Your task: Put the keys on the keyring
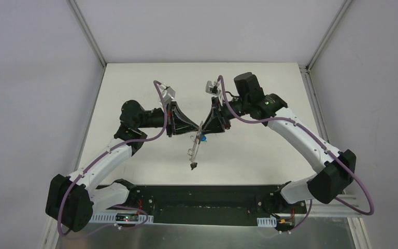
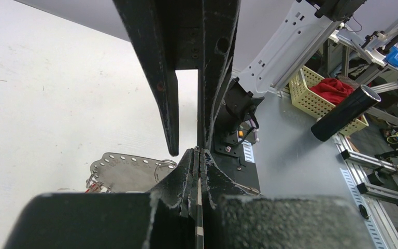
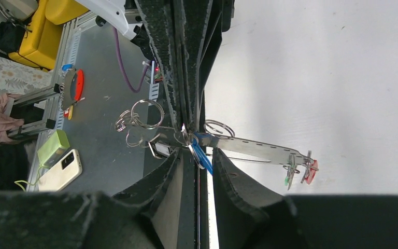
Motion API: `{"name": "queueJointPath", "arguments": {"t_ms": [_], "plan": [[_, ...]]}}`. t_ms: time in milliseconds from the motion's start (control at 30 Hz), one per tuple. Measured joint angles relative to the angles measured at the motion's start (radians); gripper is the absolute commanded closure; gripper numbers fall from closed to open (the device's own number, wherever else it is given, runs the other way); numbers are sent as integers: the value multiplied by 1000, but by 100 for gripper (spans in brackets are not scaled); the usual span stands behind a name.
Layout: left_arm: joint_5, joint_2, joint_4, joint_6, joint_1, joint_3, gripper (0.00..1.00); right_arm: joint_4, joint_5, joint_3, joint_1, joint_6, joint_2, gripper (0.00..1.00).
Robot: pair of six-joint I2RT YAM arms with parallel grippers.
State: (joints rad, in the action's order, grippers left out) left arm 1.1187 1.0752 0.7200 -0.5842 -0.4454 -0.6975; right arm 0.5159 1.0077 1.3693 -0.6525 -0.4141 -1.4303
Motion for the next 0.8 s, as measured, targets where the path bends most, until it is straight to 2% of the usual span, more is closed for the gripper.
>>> {"name": "queueJointPath", "arguments": {"t_ms": [800], "plan": [[-5, 1, -30, -1, 0, 0, 100, -37, 26, 0, 7, 44, 7, 72]]}}
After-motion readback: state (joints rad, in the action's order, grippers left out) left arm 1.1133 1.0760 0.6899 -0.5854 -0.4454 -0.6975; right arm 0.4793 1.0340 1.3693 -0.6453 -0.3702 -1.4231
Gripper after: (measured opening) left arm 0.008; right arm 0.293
